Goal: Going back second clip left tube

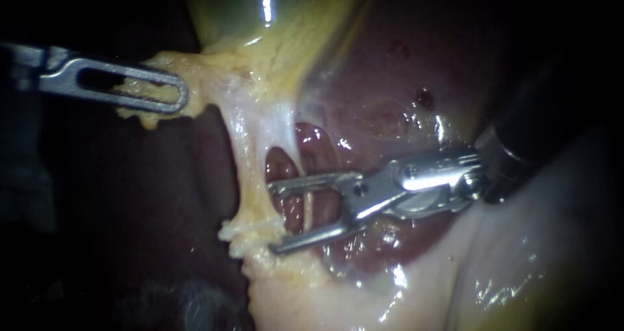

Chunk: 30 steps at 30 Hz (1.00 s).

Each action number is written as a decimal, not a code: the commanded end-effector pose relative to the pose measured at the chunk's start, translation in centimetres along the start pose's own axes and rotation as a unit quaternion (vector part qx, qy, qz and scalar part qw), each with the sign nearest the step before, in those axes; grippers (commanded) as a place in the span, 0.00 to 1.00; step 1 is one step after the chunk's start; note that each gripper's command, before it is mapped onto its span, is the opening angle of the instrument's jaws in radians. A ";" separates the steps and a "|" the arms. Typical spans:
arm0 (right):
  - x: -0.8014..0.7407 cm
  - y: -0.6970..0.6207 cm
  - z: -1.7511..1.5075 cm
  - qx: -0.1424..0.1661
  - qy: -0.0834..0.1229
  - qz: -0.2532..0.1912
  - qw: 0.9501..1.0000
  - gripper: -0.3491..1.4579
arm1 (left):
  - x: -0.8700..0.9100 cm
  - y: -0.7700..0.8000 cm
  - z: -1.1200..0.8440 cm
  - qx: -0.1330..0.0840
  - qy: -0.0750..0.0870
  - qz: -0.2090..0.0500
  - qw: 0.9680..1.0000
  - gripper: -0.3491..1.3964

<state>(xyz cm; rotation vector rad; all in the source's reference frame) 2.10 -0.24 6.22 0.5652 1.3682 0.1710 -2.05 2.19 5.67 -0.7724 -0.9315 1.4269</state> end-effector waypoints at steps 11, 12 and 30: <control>0.27 -0.06 -0.70 -0.022 -0.006 -0.028 0.999 0.47 | 0.01 -0.02 0.00 0.000 0.000 0.000 1.000 0.00; 0.29 -0.06 -0.76 -0.024 -0.006 -0.029 0.999 0.47 | 0.01 -0.02 0.00 0.000 0.000 0.000 1.000 0.00; 0.28 -0.12 -1.05 -0.025 -0.012 -0.034 0.999 0.47 | -0.04 -0.15 0.25 0.006 0.006 0.010 1.000 0.00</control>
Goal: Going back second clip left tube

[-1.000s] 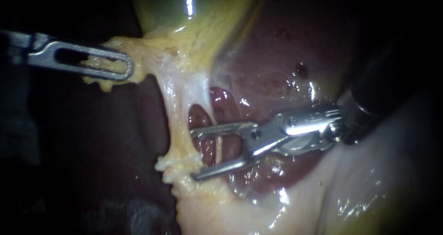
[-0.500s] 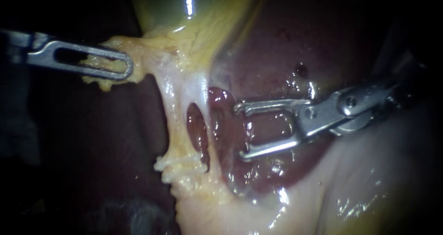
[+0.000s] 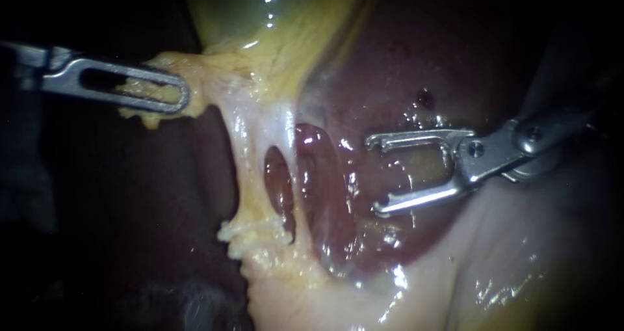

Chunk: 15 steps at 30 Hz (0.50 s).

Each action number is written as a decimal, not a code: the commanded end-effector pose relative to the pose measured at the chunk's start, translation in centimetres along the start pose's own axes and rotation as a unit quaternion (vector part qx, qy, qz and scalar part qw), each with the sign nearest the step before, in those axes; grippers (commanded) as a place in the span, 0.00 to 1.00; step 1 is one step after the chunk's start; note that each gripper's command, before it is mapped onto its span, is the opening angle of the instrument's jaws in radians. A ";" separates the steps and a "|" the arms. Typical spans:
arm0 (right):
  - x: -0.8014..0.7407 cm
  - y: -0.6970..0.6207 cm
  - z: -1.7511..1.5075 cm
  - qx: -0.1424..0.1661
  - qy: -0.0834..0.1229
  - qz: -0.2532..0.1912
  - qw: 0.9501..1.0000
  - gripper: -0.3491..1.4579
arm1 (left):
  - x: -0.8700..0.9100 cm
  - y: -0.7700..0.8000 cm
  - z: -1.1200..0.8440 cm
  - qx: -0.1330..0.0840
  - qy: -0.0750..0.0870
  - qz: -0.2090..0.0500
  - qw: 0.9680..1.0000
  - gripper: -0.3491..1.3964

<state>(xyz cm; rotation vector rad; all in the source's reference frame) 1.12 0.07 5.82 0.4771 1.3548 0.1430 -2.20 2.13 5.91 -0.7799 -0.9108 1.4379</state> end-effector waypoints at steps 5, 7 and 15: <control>-0.01 -0.02 -0.03 0.000 -0.001 0.000 1.000 0.47 | -0.02 -0.11 0.22 0.008 0.003 0.014 1.000 0.00; -0.01 -0.02 -0.04 0.000 -0.001 0.000 1.000 0.47 | -0.02 -0.15 0.30 0.008 0.003 0.018 1.000 0.00; 0.00 -0.04 -0.04 0.000 0.000 0.000 1.000 0.47 | 0.01 -0.18 0.63 0.009 -0.005 0.031 0.999 0.00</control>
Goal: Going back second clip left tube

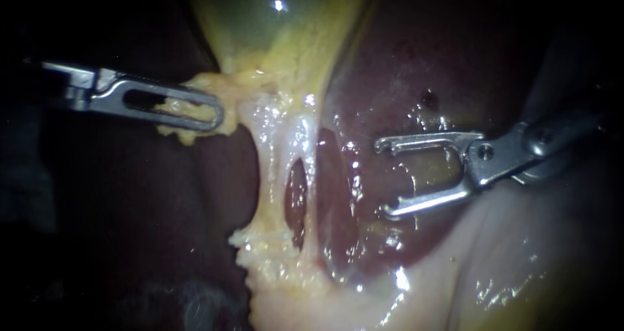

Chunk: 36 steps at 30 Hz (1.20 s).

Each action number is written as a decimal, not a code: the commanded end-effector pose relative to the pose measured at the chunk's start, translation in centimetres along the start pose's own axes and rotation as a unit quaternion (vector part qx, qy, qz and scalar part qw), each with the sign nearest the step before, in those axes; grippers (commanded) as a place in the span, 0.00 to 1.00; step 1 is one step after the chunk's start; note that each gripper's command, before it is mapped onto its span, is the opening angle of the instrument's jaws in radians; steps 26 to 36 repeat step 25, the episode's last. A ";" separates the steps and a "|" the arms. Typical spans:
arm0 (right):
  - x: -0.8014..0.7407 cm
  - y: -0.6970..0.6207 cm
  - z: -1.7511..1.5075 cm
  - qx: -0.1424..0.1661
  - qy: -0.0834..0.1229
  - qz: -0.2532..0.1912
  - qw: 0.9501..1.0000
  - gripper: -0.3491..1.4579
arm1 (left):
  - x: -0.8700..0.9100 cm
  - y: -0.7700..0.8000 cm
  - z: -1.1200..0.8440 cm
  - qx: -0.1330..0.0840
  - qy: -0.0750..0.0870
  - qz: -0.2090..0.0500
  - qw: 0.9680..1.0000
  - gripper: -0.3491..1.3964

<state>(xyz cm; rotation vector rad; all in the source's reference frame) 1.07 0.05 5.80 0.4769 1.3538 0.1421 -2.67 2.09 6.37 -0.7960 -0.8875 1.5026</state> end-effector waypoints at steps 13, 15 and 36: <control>0.01 -0.01 0.01 0.000 0.000 0.000 1.000 0.47 | 0.11 -0.08 0.36 0.002 -0.011 0.011 1.000 0.00; 0.01 -0.02 0.01 0.000 0.000 0.000 1.000 0.47 | 0.11 -0.09 0.37 0.002 -0.011 0.012 1.000 0.00; 0.02 -0.02 0.01 0.000 0.001 0.000 1.000 0.47 | 0.10 -0.10 0.34 0.000 -0.014 0.013 1.000 0.00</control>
